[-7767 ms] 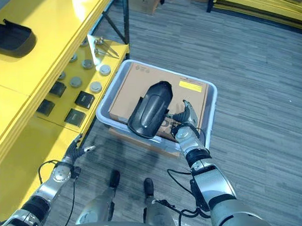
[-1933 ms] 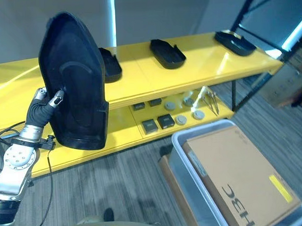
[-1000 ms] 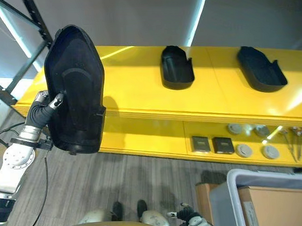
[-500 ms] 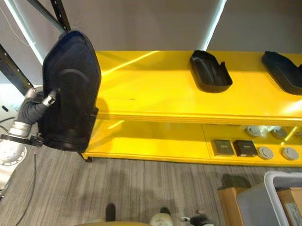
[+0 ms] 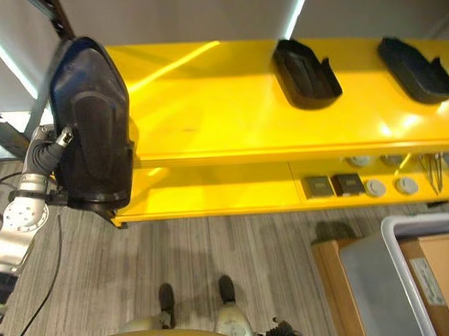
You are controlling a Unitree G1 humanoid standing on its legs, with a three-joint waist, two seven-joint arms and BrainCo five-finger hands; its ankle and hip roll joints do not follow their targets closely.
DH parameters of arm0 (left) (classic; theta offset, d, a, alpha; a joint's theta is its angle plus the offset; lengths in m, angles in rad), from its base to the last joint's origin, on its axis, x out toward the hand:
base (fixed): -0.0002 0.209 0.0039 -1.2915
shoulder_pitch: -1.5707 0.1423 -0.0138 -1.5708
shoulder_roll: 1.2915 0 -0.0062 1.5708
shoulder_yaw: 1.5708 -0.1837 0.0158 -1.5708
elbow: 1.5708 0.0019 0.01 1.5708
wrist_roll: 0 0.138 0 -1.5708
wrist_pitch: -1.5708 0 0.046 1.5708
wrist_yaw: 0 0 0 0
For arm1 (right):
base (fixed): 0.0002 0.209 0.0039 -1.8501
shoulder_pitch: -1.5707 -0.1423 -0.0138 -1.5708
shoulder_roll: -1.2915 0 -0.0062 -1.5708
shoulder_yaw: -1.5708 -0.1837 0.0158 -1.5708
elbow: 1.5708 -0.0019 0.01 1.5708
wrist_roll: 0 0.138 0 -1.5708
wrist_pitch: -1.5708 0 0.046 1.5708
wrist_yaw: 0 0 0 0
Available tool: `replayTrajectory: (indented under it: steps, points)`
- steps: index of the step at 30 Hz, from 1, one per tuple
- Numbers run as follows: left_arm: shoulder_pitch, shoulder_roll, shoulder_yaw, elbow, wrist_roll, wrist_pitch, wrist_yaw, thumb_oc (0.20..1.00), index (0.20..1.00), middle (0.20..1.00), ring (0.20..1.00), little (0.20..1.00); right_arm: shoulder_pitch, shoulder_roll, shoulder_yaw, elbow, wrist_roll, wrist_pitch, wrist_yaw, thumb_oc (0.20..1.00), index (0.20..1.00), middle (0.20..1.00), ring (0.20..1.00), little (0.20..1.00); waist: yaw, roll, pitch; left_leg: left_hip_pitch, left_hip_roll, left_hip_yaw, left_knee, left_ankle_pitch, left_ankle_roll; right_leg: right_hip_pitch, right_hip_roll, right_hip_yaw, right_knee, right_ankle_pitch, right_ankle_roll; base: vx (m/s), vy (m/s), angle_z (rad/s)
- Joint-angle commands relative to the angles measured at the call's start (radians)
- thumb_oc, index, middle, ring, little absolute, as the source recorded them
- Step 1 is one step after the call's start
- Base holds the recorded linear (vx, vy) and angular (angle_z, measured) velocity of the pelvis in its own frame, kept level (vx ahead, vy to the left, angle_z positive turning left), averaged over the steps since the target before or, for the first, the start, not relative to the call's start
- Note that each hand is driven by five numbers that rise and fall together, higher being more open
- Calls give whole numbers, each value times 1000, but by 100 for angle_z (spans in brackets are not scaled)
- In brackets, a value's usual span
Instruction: Move parts from the plastic box to the shelf.
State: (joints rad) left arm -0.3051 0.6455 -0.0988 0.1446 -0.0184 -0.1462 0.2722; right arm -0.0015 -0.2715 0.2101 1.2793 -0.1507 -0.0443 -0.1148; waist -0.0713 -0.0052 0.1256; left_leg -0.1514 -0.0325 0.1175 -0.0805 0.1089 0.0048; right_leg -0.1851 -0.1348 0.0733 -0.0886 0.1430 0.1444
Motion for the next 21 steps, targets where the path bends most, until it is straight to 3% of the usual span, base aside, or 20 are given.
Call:
replayTrajectory:
  steps: [1, 5, 6, 10, 13, 21]
  points:
    - [-251, -6, -10, 35, -70, -59, 80, 200, 200, 200, 200, 200, -36, -40, 59, 12, 26, 0, -10, 1000, 1000, 1000, 1000, 1000, -37, 26, 2, -33, 144, -46, -7, 8, -91, -31, 12, -2, 1, 27, 8, -67, -48, -23]
    - [-380, -8, -52, 154, -164, -59, 97, 200, 200, 200, 200, 200, -52, -48, 88, 12, 15, 4, -9, 1000, 1000, 1000, 1000, 1000, -48, 27, 13, -61, 145, -42, -7, 17, -92, -65, 18, 9, 1, 39, 9, -39, -27, -15]
    - [-487, 6, -89, 253, -235, -57, 98, 200, 200, 200, 200, 200, -71, -44, 98, 15, 25, 5, -13, 1000, 1000, 1000, 1000, 1000, -56, 31, 26, -77, 146, -39, -7, 24, -94, -84, 19, 15, 1, 45, 10, -37, -10, -26]
    - [-628, 48, -151, 398, -316, -50, 89, 200, 200, 200, 200, 200, -101, -39, 126, 15, 27, 8, -11, 1000, 1000, 1000, 1000, 1000, -63, 36, 42, -95, 145, -37, -7, 30, -95, -108, 21, 22, 1, 57, 12, -38, -6, -11]
    - [-791, 142, -246, 605, -415, -26, 45, 200, 200, 200, 200, 200, -125, -42, 162, 12, 26, 11, 0, 1000, 1000, 1000, 1000, 1000, -65, 46, 68, -109, 148, -29, -7, 37, -98, -129, 20, 29, 1, 70, 17, -25, -7, -9]
    - [-1010, 235, -406, 939, -417, 32, -49, 200, 200, 200, 200, 200, -167, -55, 170, 45, 79, 13, 16, 1000, 1000, 1000, 1000, 1000, -63, 56, 109, -129, 148, -38, -7, 47, -102, -150, 20, 29, 1, 81, 14, 1, -8, -5]
